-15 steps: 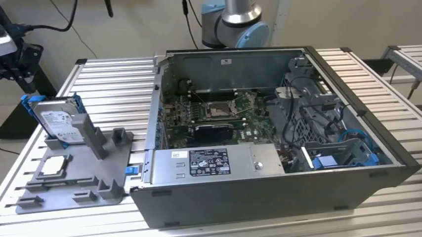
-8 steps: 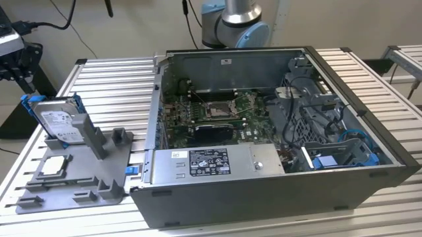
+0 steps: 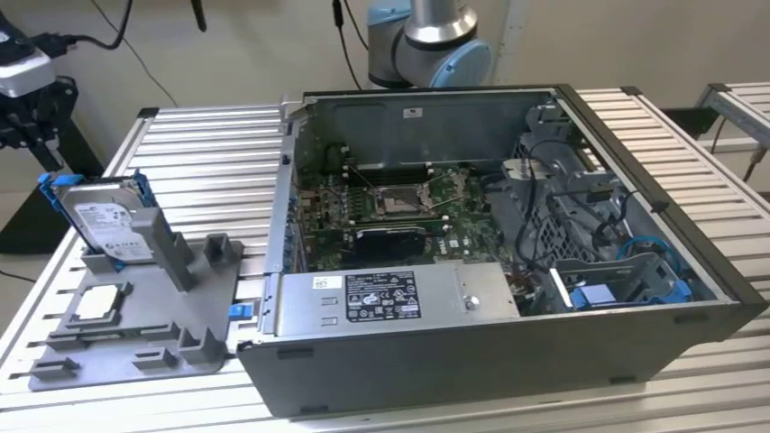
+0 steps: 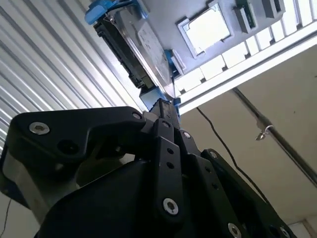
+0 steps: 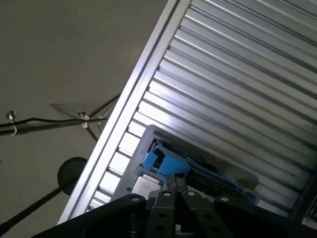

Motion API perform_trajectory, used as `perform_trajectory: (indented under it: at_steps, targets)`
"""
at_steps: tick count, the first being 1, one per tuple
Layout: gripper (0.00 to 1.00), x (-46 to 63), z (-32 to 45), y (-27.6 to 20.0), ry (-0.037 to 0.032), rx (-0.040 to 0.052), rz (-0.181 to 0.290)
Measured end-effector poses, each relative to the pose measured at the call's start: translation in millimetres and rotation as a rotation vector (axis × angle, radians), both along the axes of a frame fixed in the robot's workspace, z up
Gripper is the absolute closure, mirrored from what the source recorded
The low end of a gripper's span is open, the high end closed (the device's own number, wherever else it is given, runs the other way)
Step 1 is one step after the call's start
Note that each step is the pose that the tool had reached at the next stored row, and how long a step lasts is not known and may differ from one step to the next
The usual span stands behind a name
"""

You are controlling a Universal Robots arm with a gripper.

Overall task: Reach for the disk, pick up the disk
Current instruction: 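Pick up the disk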

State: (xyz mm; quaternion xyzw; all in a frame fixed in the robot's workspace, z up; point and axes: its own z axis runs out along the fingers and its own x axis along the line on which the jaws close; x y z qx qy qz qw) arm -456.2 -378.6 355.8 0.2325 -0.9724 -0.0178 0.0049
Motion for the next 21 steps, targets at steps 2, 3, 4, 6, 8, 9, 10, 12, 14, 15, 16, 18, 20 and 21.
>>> perform_trajectory:
  at_steps: [2,3,4,6,8,9,10,12,14,15,16,18,20,21]
  targets:
    - [1.00,0.0,-0.1,0.0,-0.0002,0.0001,0.030]
    - [1.00,0.0,-0.1,0.0,-0.0002,0.0001,0.046]
    - [1.00,0.0,-0.1,0.0,-0.0002,0.0001,0.063]
    - [1.00,0.0,-0.1,0.0,-0.0001,0.0000,0.097]
    - [1.00,0.0,-0.1,0.0,-0.0001,0.0000,0.128]
    - [1.00,0.0,-0.1,0.0,-0.0001,0.0000,0.144]
    - [1.00,0.0,-0.1,0.0,-0.0001,0.0001,0.162]
    - [1.00,0.0,-0.1,0.0,-0.0001,0.0001,0.198]
    - [1.00,0.0,-0.1,0.0,-0.0001,-0.0001,0.235]
    - [1.00,0.0,-0.1,0.0,-0.0001,-0.0001,0.253]
    - [1.00,0.0,-0.1,0.0,-0.0001,-0.0001,0.271]
    - [1.00,0.0,-0.1,0.0,-0.0001,-0.0001,0.308]
    - [1.00,0.0,-0.1,0.0,-0.0001,-0.0002,0.343]
    - [1.00,0.0,0.0,0.0,-0.0001,-0.0001,0.362]
